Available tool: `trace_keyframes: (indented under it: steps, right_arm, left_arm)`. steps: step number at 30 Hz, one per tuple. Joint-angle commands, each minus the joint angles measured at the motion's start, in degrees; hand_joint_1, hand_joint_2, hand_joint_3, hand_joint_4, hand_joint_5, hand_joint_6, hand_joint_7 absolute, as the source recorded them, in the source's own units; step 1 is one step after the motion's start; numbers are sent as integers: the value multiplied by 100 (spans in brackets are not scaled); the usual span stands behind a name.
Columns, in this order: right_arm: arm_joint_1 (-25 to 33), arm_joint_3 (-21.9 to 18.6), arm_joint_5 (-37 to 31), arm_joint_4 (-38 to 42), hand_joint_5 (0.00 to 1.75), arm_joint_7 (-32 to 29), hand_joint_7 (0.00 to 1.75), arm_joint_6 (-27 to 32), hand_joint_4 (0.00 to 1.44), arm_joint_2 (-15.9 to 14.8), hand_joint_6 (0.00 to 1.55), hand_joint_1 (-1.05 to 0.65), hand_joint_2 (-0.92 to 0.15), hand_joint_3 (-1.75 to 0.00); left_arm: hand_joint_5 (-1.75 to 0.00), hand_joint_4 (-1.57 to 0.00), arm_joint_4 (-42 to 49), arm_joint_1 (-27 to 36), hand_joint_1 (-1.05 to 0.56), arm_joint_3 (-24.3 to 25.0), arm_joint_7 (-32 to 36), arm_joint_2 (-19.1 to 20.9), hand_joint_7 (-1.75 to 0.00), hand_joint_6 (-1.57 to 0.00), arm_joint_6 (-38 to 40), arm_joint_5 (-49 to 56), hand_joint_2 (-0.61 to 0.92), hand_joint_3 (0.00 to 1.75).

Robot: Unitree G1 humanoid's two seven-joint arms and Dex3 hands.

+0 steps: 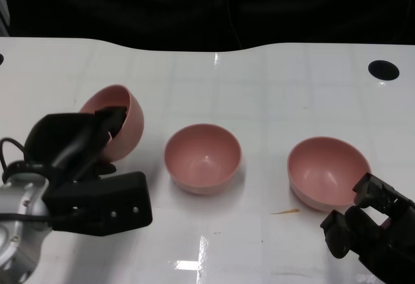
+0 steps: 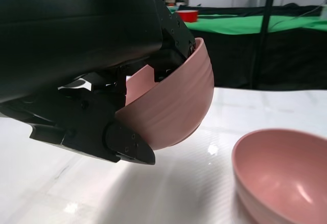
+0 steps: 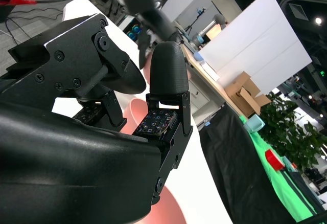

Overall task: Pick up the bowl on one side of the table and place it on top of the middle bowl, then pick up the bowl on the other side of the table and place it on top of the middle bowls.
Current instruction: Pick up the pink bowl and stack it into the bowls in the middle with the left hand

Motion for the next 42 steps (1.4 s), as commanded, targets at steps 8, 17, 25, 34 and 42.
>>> trace_keyframes:
  steps: [8,17,25,34,42]
  right_arm:
    - [-14,-4,-26,88,175,55,136,-38,84,-22,86,-3,-49,-125]
    - [8,61,-93,28,175,-21,135,-61,84,26,87,-4,-47,-125]
    - [85,177,-150,-61,175,-50,137,-83,84,43,85,-4,-49,-121]
    - [220,331,-239,-208,175,-86,140,-253,83,214,83,-6,-48,-119]
    - [258,398,-259,-170,175,-7,138,-474,81,312,82,-5,-51,-112]
  left_arm:
    - [-175,-71,-748,-888,5,80,-1564,547,-174,-55,-603,-464,84,30]
    - [-175,-67,-651,-1794,-8,-356,-2367,386,-171,-55,-663,-168,91,24]
    - [-175,-70,-11,-2311,-11,-725,-2370,100,-175,-51,-1163,-92,91,12]
    - [-108,-88,514,-2495,-19,-1077,-2547,-238,-29,-104,-1238,-11,92,8]
    - [-123,-89,829,-2402,-18,-1239,-2432,-281,-6,-124,-1455,86,92,16]
